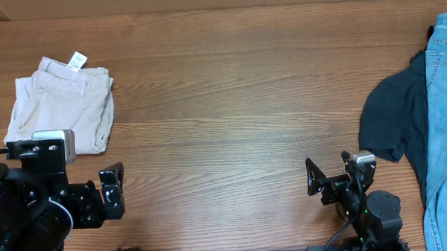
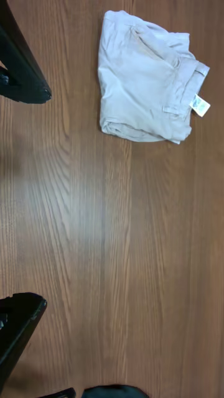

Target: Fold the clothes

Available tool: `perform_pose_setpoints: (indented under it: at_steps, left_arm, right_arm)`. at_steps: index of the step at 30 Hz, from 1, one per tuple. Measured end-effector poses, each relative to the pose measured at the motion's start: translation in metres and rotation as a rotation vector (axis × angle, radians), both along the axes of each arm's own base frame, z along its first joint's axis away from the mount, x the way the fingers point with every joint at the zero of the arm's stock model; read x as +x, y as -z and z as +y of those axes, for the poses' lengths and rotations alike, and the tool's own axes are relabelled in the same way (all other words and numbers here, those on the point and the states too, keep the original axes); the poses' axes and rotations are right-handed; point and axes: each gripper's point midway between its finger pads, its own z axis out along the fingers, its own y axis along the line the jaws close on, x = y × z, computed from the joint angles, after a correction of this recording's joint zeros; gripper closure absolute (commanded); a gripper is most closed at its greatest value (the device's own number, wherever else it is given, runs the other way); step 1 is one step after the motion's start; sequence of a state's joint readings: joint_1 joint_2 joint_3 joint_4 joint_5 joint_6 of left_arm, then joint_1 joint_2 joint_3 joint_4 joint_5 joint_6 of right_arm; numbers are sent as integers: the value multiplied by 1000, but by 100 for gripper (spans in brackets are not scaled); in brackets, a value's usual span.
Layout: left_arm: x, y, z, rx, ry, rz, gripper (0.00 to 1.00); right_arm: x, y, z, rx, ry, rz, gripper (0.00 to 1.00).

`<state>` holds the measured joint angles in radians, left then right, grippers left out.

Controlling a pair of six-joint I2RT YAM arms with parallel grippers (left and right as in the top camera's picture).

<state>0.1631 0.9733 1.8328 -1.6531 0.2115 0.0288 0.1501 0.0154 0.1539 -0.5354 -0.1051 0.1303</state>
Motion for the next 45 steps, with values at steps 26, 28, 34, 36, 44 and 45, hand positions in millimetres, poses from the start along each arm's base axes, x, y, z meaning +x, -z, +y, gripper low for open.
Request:
perform_pose_setpoints:
  at_steps: [26,28,34,36,44,45]
  left_arm:
    - [48,152,-27,-42,166,-434,0]
    - [45,173,-29,-50,169,-437,0]
    - [47,220,-34,-64,198,-479,0]
    - [51,226,-35,-72,202,-486,0]
    - [59,251,-35,-88,202,-475,0]
    - [59,251,-35,-87,201,-475,0]
  right_arm:
    - [0,0,0,0,-2,3,0]
    - [-1,0,0,1,-2,3,0]
    - [-1,0,0,1,-2,3,0]
    - [0,0,0,1,-2,2,0]
    - [-1,0,0,1,-2,3,0]
    - [-1,0,0,1,-2,3,0]
